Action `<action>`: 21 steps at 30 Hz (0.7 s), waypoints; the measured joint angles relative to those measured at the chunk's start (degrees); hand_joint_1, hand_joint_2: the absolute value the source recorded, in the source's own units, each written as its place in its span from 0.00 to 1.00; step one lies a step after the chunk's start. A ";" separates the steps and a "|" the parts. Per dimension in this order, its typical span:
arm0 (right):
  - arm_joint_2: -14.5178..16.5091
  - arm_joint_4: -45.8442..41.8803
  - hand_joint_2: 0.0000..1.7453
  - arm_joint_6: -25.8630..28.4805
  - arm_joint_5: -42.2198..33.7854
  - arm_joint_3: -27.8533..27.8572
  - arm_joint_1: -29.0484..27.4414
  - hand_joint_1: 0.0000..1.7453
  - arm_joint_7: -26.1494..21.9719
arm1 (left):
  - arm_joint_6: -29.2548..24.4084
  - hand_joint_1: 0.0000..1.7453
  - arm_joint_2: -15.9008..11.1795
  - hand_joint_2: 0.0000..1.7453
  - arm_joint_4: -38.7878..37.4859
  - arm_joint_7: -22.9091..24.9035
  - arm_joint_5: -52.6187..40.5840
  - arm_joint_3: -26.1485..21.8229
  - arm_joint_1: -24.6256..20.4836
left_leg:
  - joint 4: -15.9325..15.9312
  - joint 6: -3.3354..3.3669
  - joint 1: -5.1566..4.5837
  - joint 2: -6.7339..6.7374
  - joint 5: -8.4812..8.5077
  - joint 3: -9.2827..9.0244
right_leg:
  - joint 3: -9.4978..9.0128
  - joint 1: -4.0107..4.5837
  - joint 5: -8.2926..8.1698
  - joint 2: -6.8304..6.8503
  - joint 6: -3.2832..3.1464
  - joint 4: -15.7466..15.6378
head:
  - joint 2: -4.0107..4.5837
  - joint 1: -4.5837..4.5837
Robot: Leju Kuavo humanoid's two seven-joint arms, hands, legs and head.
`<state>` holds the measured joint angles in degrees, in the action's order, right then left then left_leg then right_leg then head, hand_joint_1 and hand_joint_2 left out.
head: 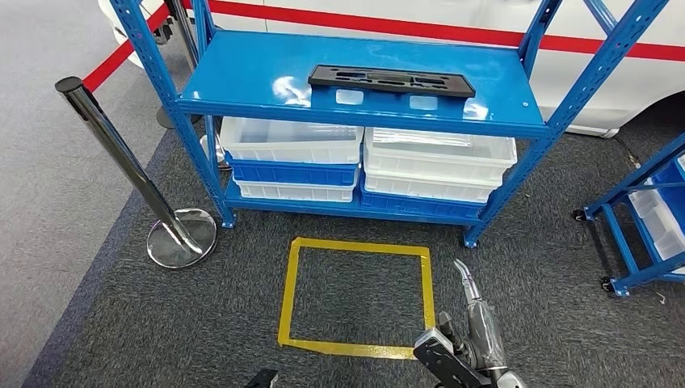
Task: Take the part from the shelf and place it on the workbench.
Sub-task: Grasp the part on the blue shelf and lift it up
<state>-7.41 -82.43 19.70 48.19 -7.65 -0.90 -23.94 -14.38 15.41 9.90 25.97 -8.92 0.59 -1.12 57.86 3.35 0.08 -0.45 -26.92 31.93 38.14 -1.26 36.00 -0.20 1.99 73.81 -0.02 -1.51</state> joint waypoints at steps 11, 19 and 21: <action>-0.17 -0.04 0.00 0.01 0.55 -0.31 0.36 0.00 0.50 | 0.10 0.00 0.40 0.00 -0.15 0.01 -0.49 0.15 0.06 | 1.52 -1.94 -0.62 0.03 -2.39 -3.58 | -4.85 1.47 -11.21 -0.07 -4.08 -16.98 | -0.01 -0.43; -0.18 0.80 0.00 0.10 -0.16 -0.97 1.60 0.00 1.20 | 0.16 0.00 0.01 0.00 -0.17 0.02 -1.13 0.34 0.12 | 9.18 -4.74 1.30 0.17 -2.35 6.00 | -9.97 -0.12 -7.71 -0.10 -2.76 -17.86 | -0.01 -0.74; -0.18 1.19 0.00 0.06 -0.33 -0.98 2.34 0.00 1.30 | 0.24 0.00 -0.05 0.00 -0.24 0.03 -1.27 0.42 0.21 | 2.80 -4.91 1.52 0.22 2.03 4.68 | -10.82 -0.33 -6.30 -0.21 -1.78 -17.30 | 0.00 -0.98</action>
<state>-7.58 -81.24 19.76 47.86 -8.63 1.45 -22.64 -14.14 15.36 9.66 26.00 -10.19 1.01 -0.91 60.65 -1.56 1.60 -0.23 -24.89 36.62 27.32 -1.59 29.70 -0.41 0.21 56.51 -0.02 -2.49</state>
